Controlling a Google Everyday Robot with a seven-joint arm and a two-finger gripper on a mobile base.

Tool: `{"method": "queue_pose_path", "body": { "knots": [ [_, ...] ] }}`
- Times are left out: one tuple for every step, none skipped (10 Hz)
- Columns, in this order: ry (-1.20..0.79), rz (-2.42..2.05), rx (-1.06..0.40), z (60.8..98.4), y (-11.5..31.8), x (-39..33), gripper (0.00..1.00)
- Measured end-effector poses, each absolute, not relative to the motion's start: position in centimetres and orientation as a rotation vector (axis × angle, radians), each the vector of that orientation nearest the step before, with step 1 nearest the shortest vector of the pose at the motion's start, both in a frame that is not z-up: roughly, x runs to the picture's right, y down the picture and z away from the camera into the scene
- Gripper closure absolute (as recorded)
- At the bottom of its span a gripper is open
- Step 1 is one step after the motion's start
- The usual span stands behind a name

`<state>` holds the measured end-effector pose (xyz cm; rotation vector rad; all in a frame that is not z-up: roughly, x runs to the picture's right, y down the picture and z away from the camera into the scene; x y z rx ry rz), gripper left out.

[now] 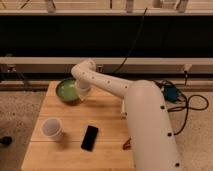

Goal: Push the ceramic bowl across the table

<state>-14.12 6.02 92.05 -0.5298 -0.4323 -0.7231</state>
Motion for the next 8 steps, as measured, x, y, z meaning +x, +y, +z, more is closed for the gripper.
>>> {"method": "queue_pose_path", "body": {
  "knots": [
    [-0.435, -0.729, -0.527, 92.1, 5.8, -14.2, 1.0],
    [-0.441, -0.737, -0.527, 92.0, 5.9, -14.7, 1.0],
    [-0.446, -0.743, -0.524, 91.9, 6.0, -15.3, 1.0],
    [-0.452, -0.75, -0.522, 91.8, 6.0, -16.0, 1.0],
    [-0.456, -0.757, -0.52, 91.7, 6.0, -16.4, 1.0],
    [-0.458, -0.76, -0.52, 91.8, 6.0, -16.3, 1.0],
    [-0.46, -0.766, -0.519, 91.6, 6.1, -16.1, 1.0],
    [-0.46, -0.768, -0.517, 91.5, 5.9, -16.0, 1.0]
  ]
}}
